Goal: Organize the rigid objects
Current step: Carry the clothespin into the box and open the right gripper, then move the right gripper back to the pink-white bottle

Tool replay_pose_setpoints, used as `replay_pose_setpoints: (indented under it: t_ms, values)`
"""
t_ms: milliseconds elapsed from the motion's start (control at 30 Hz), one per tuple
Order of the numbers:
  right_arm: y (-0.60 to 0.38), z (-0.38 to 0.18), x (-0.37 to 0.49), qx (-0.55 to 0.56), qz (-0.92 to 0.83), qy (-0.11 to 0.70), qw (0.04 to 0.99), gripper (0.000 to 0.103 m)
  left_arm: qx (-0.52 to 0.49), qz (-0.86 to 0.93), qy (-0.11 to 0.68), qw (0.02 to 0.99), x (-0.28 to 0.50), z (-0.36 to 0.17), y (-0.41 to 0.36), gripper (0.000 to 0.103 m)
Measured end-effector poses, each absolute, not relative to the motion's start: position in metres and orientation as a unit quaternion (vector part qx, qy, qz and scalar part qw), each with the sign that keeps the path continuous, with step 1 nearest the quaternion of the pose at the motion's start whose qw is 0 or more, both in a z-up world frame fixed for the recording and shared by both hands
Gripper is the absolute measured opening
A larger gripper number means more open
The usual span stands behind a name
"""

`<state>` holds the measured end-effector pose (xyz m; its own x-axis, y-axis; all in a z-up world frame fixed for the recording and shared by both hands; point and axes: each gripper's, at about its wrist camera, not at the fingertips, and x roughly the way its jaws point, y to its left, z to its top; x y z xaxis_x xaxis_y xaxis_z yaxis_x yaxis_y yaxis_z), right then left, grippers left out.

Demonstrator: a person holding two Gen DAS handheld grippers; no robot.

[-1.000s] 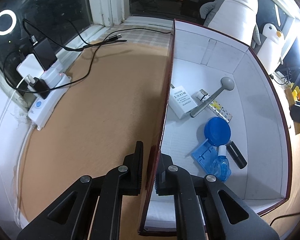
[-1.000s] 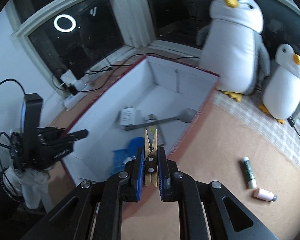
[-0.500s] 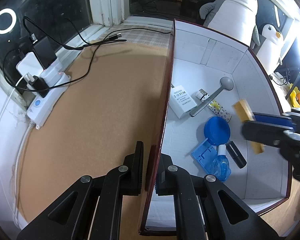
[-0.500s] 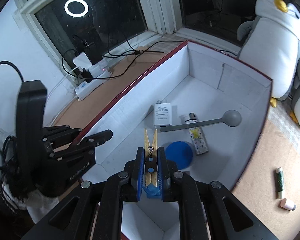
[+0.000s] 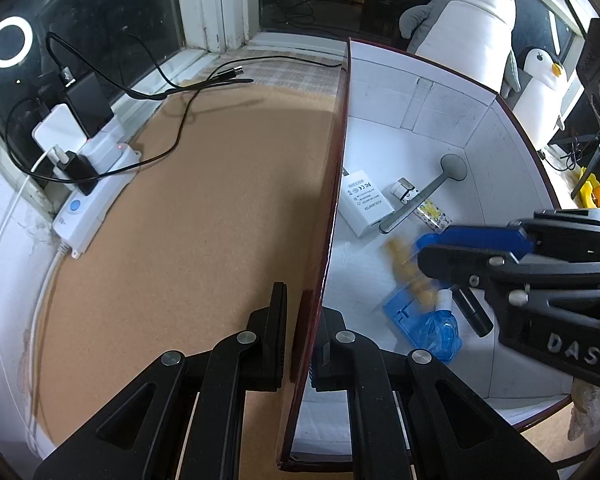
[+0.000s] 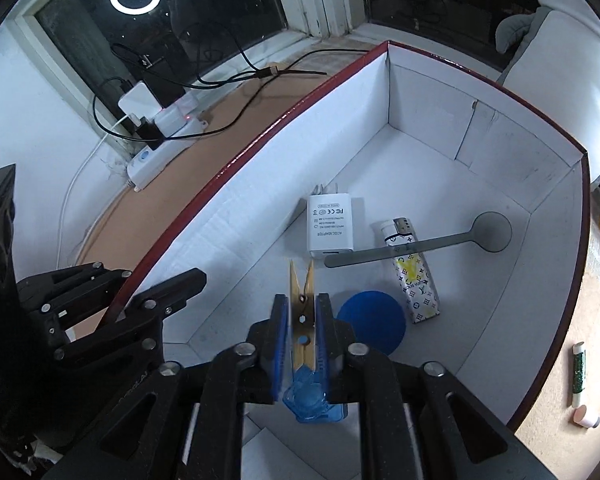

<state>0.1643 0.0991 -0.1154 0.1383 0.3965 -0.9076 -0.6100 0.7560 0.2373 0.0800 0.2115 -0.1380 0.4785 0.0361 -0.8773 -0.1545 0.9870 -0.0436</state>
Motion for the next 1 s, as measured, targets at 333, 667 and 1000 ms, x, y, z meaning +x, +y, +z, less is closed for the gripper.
replay_pose_setpoints:
  t_ms: [333,667,1000]
  values:
    - [0.095,-0.107,0.162,-0.089,0.335,0.546,0.762,0.038,-0.057,0.057,0.508,0.858,0.079,-0.138,0.211,0.007]
    - [0.088,-0.096,0.156,-0.082,0.336,0.536,0.770,0.038,-0.051,0.060,0.508,0.858,0.076,-0.136,0.210,0.007]
    - [0.071,-0.082,0.145,-0.074,0.331,0.517,0.786,0.043,-0.052,0.064,0.507,0.858,0.072,-0.131,0.209,0.007]
